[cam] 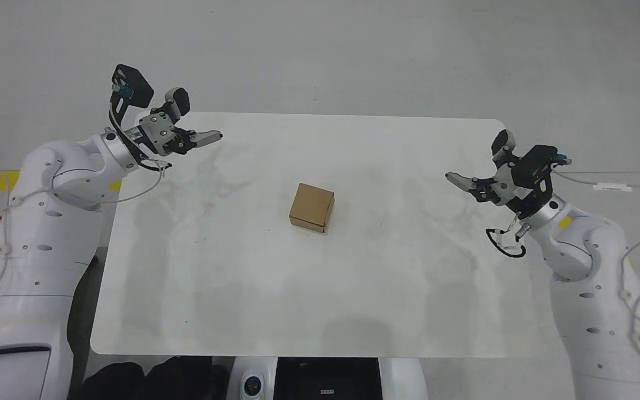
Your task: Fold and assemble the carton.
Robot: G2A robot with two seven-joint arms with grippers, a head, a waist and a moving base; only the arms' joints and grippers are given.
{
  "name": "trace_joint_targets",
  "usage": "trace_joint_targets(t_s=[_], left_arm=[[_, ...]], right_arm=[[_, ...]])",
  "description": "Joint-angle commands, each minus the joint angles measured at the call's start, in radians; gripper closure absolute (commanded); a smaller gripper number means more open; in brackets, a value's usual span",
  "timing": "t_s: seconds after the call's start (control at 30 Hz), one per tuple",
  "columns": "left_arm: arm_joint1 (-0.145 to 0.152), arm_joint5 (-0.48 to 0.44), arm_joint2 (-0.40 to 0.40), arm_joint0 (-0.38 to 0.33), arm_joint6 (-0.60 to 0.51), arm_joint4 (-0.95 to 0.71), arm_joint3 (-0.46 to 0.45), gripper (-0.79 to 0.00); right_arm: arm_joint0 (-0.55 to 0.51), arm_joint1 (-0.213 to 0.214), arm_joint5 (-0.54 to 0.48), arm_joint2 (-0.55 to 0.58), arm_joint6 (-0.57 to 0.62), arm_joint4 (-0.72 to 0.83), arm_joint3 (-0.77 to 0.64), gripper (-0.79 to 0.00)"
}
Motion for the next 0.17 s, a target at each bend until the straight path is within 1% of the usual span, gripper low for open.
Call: trace_joint_targets(t_s=[0.0, 0.13], left_arm=[[0.000, 0.000, 0.000, 0.000, 0.000, 0.000, 0.000, -0.784], [0.000, 0.000, 0.000, 0.000, 0.000, 0.000, 0.000, -0.785]], right_arm=[[0.000, 0.000, 0.000, 0.000, 0.000, 0.000, 0.000, -0.785], [0.000, 0.000, 0.000, 0.000, 0.000, 0.000, 0.000, -0.785]])
